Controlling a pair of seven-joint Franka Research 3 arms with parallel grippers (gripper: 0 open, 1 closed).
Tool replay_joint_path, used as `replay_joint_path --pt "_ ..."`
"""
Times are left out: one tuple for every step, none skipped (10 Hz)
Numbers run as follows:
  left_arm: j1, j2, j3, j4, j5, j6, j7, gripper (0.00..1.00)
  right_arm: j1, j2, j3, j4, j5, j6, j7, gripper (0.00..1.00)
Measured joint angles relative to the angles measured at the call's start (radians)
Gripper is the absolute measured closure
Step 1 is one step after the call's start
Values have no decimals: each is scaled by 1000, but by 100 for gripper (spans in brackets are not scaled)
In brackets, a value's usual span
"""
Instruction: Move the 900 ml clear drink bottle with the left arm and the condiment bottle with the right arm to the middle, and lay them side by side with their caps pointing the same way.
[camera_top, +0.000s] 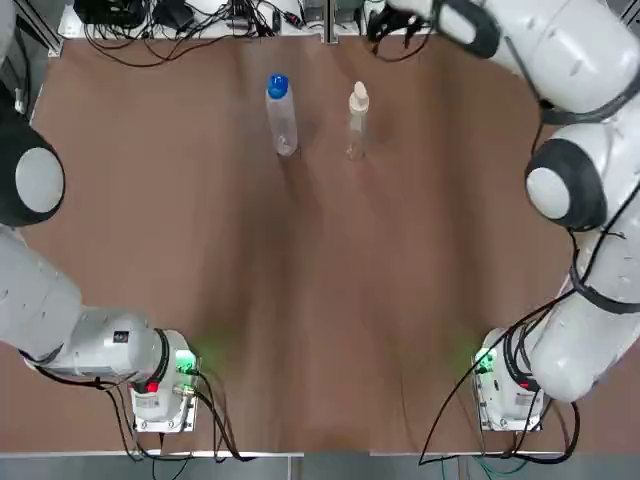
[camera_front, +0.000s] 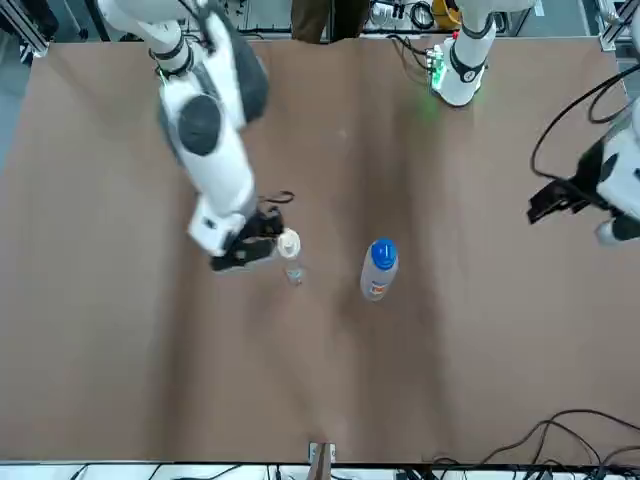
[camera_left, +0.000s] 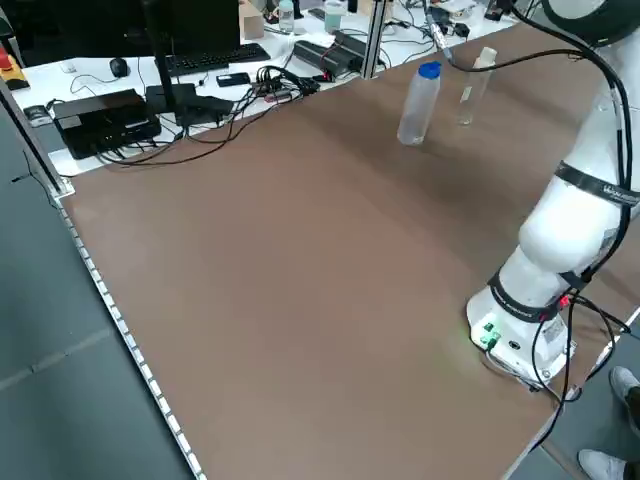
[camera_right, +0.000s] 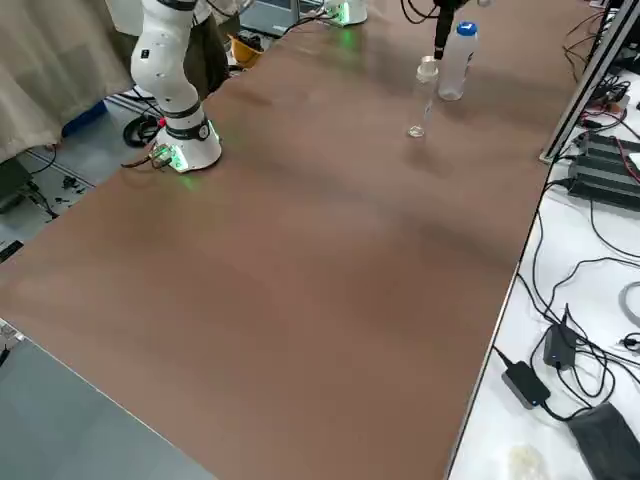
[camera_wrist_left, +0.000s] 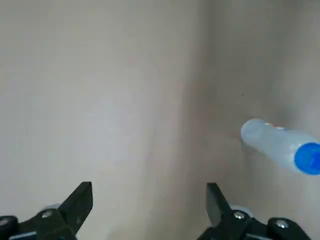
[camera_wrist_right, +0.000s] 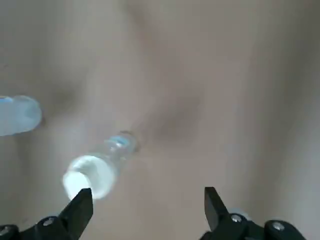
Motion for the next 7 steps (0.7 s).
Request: replay_joint_path --pt "42 -31 1 -19 -2 -2 76 0 -62 -63 -1 -21 0 -37 -3 1" --pt "67 -71 1 -55 -4 22 103 0 -120 -134 -2 -64 1 -60 -6 1" --pt "71 -114 1 -105 -4 58 108 0 -168 -200 -2 -113 0 -91 -6 1" --pt "69 -150 -1 -143 -4 77 109 0 -217 -251 -2 -150 1 -137 -15 1" --pt "68 -168 -1 -154 -4 83 110 0 -269 -291 1 -177 0 -181 -29 1" --pt "70 -172 -1 -155 -4 85 110 0 -328 -329 3 -205 1 -199 -59 1" --pt "71 -172 1 -155 -4 87 110 0 -381 -369 4 -232 1 -205 -90 1"
